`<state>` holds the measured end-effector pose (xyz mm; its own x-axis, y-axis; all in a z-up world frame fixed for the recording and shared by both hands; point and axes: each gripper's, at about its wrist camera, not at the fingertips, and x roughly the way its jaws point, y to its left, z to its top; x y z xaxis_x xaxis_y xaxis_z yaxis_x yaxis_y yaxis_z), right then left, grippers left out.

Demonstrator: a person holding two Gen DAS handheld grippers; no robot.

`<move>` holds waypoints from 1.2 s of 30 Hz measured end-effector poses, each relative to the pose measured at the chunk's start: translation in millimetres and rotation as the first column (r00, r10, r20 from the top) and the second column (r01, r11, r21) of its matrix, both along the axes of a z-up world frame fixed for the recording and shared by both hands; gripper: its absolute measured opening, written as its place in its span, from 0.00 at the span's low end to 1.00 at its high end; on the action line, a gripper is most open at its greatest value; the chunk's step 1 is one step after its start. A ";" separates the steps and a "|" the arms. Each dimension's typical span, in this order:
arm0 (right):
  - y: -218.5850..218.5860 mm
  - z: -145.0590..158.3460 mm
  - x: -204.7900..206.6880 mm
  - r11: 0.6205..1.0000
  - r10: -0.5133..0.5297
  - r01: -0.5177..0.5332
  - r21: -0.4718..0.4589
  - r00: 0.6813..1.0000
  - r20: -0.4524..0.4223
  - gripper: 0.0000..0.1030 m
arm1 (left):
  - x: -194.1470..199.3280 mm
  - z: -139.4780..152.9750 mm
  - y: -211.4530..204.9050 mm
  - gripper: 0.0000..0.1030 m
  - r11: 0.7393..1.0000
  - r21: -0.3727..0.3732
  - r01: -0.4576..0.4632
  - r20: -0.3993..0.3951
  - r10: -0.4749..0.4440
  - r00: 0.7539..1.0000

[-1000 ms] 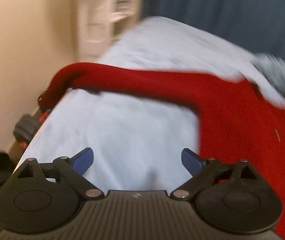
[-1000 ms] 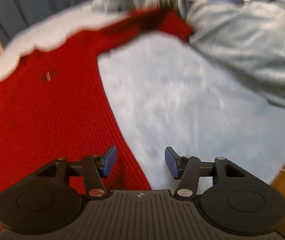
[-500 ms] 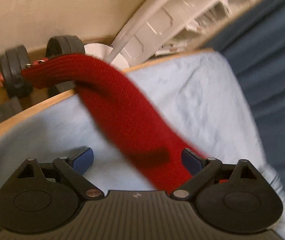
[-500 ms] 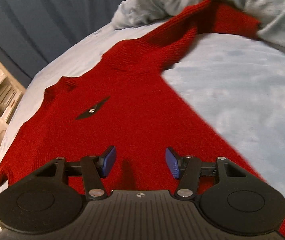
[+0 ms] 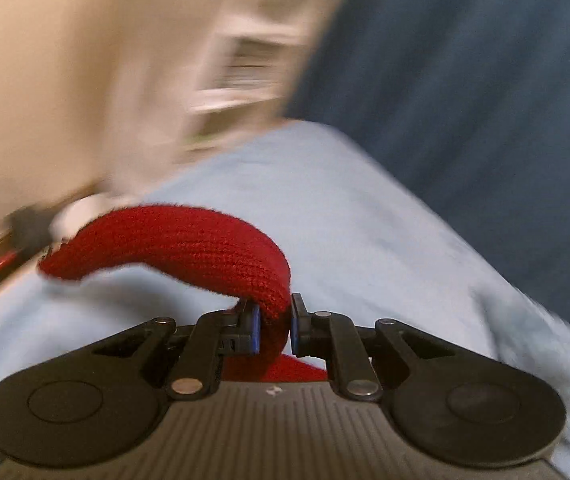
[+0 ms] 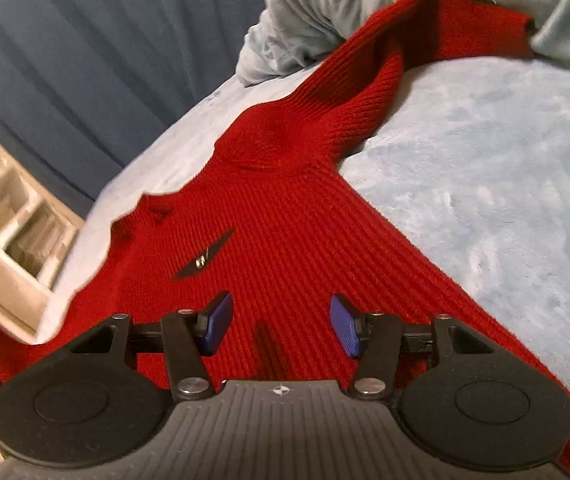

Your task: Fold small clothes

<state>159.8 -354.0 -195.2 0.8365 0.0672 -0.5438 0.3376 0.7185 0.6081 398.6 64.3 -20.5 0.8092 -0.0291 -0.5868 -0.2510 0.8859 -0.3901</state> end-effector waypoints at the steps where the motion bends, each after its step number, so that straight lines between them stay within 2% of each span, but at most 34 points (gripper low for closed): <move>1: -4.3 0.2 -0.9 1.000 -0.010 0.010 0.020 1.000 0.006 0.55 | -2.0 4.7 -37.2 0.14 0.997 0.001 0.076 0.014 -0.076 0.997; 3: -10.7 1.5 -1.8 0.999 -0.032 0.032 0.035 0.999 0.015 0.55 | -14.2 0.6 -108.2 0.15 0.972 0.005 0.236 0.019 -0.236 0.971; 4: -14.0 1.8 -2.7 0.998 -0.043 0.042 0.039 0.999 0.019 0.55 | -24.6 -10.1 -149.2 0.16 0.943 0.017 0.334 -0.005 -0.333 0.943; 5: -16.6 1.9 -3.0 0.998 -0.051 0.051 0.041 0.999 0.018 0.55 | -34.7 -23.6 -179.7 0.21 0.913 0.025 0.406 -0.033 -0.406 0.913; 6: -19.3 1.5 -3.3 0.997 -0.058 0.057 0.046 0.998 0.018 0.55 | -47.7 -41.4 -209.0 0.36 0.871 0.043 0.489 -0.073 -0.486 0.871; 7: -22.5 0.9 -3.6 0.996 -0.064 0.062 0.059 0.998 0.021 0.55 | -59.3 -58.5 -228.9 0.46 0.831 0.060 0.553 -0.124 -0.543 0.830; 8: -25.2 1.0 -4.3 0.995 -0.068 0.066 0.071 0.997 0.022 0.55 | -70.9 -71.7 -239.3 0.62 0.807 0.079 0.585 -0.163 -0.568 0.807; 9: -28.0 1.7 -5.5 0.994 -0.070 0.068 0.082 0.997 0.026 0.55 | -82.8 -81.5 -242.0 0.74 0.793 0.094 0.603 -0.181 -0.582 0.793; 10: -30.1 2.1 -6.5 0.994 -0.074 0.071 0.088 0.997 0.032 0.55 | -95.2 -88.7 -237.3 0.81 0.782 0.110 0.613 -0.190 -0.589 0.786; 11: -32.1 3.4 -6.6 0.993 -0.077 0.073 0.094 0.996 0.037 0.55 | -102.9 -90.9 -229.0 0.87 0.782 0.130 0.609 -0.194 -0.583 0.789; 14: -36.4 4.8 -7.1 0.990 -0.085 0.078 0.119 0.995 0.050 0.55 | -114.6 -86.7 -188.5 0.93 0.789 0.230 0.570 -0.173 -0.543 0.821; 17: -37.3 4.6 -6.1 0.986 -0.091 0.082 0.146 0.994 0.055 0.55 | -107.6 -77.0 -151.4 0.93 0.798 0.347 0.493 -0.178 -0.460 0.870; 22: -34.9 6.1 -5.5 0.986 -0.097 0.088 0.139 0.993 0.066 0.55 | -73.7 -64.3 -95.4 0.93 0.861 0.345 0.373 -0.171 -0.333 0.927; 23: -34.5 6.3 -5.6 0.986 -0.099 0.090 0.138 0.993 0.065 0.56 | -63.7 -64.4 -88.7 0.93 0.867 0.339 0.365 -0.173 -0.323 0.930; 25: -34.1 5.4 -5.2 0.987 -0.097 0.089 0.133 0.993 0.060 0.56 | -40.3 -67.5 -83.2 0.93 0.867 0.317 0.385 -0.209 -0.332 0.920; 27: -33.0 4.4 -4.8 0.988 -0.094 0.087 0.128 0.994 0.052 0.56 | -15.3 -73.2 -90.9 0.93 0.850 0.316 0.420 -0.259 -0.349 0.901; 31: -29.8 1.9 -1.2 0.990 -0.086 0.082 0.113 0.996 0.037 0.55 | 25.7 -90.2 -132.6 0.93 0.771 0.381 0.510 -0.328 -0.403 0.854; 34: -27.8 -1.3 2.5 0.992 -0.072 0.069 0.110 0.997 0.026 0.55 | 55.5 -116.3 -163.5 0.95 0.718 0.423 0.553 -0.425 -0.382 0.821; 35: -26.9 -2.0 3.8 0.992 -0.068 0.065 0.104 0.997 0.023 0.55 | 63.0 -129.6 -169.3 0.93 0.709 0.417 0.568 -0.459 -0.375 0.805; 36: -25.8 -2.5 5.3 0.994 -0.064 0.061 0.096 0.998 0.021 0.55 | 68.3 -138.6 -175.2 0.72 0.699 0.413 0.584 -0.479 -0.379 0.792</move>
<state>165.0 -379.8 -197.7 0.8533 0.0647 -0.5175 0.3648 0.6351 0.6809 466.9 -110.9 -159.1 0.5189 0.0295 -0.8543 0.2489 0.9509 0.1841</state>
